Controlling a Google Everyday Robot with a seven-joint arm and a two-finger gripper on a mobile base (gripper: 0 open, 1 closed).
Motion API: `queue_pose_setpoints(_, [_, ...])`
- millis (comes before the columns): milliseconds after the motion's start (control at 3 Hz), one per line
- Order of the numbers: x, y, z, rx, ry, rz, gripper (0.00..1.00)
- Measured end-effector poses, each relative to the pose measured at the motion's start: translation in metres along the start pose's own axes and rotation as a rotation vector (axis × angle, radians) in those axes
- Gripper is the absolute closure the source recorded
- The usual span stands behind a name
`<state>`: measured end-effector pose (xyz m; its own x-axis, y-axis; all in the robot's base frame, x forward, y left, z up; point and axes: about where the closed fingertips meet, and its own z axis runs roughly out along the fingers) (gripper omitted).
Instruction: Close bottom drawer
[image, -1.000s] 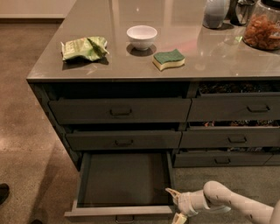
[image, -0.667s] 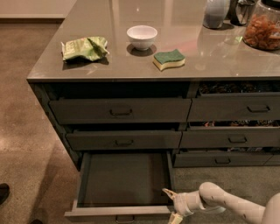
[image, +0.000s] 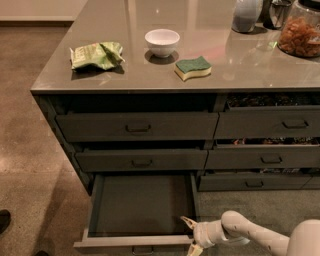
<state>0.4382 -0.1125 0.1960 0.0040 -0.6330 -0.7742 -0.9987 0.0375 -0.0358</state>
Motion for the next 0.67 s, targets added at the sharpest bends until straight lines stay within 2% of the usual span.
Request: queue_pose_setpoints(667, [-0.0024,-0.0151,0.0109,0.010,0.027,-0.035,0.00])
